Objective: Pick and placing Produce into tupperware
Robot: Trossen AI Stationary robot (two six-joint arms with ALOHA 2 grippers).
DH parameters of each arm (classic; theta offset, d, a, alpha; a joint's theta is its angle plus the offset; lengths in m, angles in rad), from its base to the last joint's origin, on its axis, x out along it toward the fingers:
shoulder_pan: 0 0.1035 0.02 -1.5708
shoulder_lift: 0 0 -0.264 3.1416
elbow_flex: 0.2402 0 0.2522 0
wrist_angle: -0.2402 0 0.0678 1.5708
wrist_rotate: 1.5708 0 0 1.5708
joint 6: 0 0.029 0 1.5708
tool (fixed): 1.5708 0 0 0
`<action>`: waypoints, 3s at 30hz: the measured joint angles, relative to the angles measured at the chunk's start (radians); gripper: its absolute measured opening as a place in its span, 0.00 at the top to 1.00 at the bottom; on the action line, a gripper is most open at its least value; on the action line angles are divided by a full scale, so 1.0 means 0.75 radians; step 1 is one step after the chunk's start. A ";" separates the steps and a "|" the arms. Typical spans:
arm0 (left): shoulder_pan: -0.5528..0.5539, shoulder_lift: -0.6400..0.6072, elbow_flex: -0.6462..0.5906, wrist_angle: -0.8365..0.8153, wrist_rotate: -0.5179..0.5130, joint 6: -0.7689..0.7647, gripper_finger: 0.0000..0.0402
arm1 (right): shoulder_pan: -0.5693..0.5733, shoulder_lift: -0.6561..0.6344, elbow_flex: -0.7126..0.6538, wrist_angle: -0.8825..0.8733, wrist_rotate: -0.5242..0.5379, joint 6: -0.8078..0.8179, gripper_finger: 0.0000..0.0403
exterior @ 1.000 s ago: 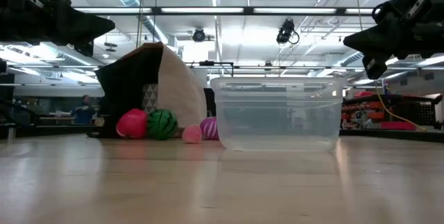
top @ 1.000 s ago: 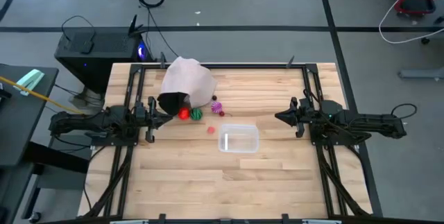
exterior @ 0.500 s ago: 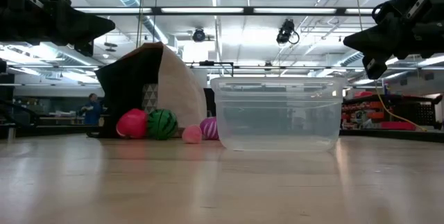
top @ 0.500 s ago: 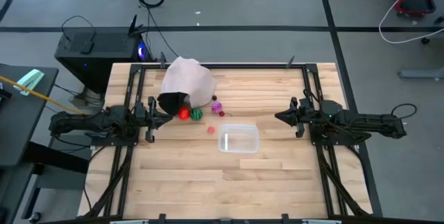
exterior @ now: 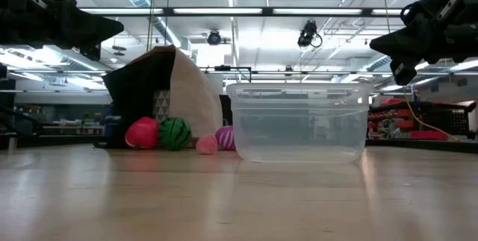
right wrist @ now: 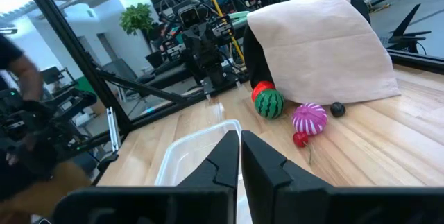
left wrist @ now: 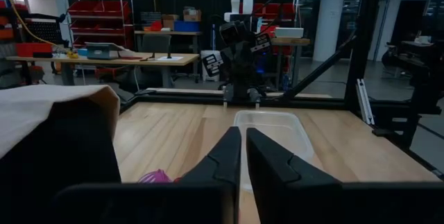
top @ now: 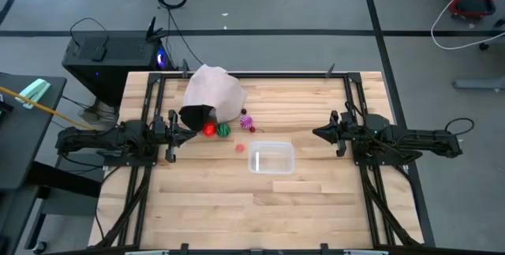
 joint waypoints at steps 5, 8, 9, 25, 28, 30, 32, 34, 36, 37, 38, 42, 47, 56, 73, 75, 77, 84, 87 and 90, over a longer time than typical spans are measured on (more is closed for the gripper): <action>0.000 0.000 0.000 0.000 0.000 0.000 0.90 | 0.000 0.000 0.000 0.000 0.000 0.000 0.94; 0.000 0.000 0.000 0.000 0.000 0.000 0.91 | 0.000 0.000 0.000 0.000 0.001 0.000 0.94; 0.000 -0.001 0.000 0.000 0.000 0.000 0.91 | 0.000 0.000 0.000 0.000 0.000 0.000 0.94; 0.000 0.000 0.000 0.000 0.000 0.000 0.90 | 0.000 0.000 0.000 0.000 0.000 0.000 0.94; 0.000 0.000 0.000 0.000 0.000 0.000 0.90 | 0.000 0.000 0.000 0.000 0.000 0.000 0.94; 0.000 0.000 0.000 0.001 0.000 0.000 0.90 | 0.000 0.000 0.000 0.000 0.000 0.000 0.94; 0.000 -0.001 0.000 0.001 0.000 0.000 0.91 | 0.000 0.000 0.000 0.000 0.000 0.000 0.94; 0.000 0.000 0.001 0.000 0.000 0.000 0.92 | -0.001 0.000 0.000 0.000 0.000 0.000 0.94; 0.000 0.000 0.000 0.001 0.000 0.000 0.92 | -0.001 0.000 0.000 0.000 0.000 0.000 0.94; 0.000 0.000 0.001 0.001 0.000 0.000 0.93 | 0.000 0.000 0.000 0.000 0.000 0.000 0.94; 0.000 0.000 0.001 0.004 0.000 0.000 0.93 | 0.000 0.000 0.000 0.000 0.001 0.000 0.94; 0.000 -0.001 0.001 0.007 0.000 -0.021 0.91 | 0.000 0.000 0.000 0.000 0.000 0.000 0.94; 0.000 -0.001 0.000 0.008 0.000 -0.197 0.90 | 0.000 0.000 0.000 0.000 0.001 0.000 0.94; -0.001 0.000 0.000 0.010 0.000 -1.049 0.92 | 0.000 0.000 0.000 0.000 0.000 0.299 0.94; 0.000 0.000 0.000 0.011 -0.058 -1.245 0.91 | -0.003 0.000 0.000 0.001 0.006 0.662 0.94; 0.000 0.000 0.000 0.010 -0.088 -1.213 0.92 | -0.003 0.000 0.000 0.002 0.039 0.707 0.94; 0.000 0.000 0.000 0.010 -0.128 -1.152 0.92 | -0.003 0.000 0.000 0.007 0.112 0.756 0.94; 0.000 0.000 0.000 0.116 -0.357 -1.078 0.91 | -0.003 0.000 0.000 0.209 0.387 0.906 0.94; 0.000 0.000 0.000 0.232 -0.384 -1.001 0.90 | -0.003 0.001 0.000 0.280 0.485 0.967 0.94; 0.000 0.000 0.001 0.385 -0.390 -0.899 0.89 | -0.003 0.000 0.000 0.357 0.538 0.971 0.94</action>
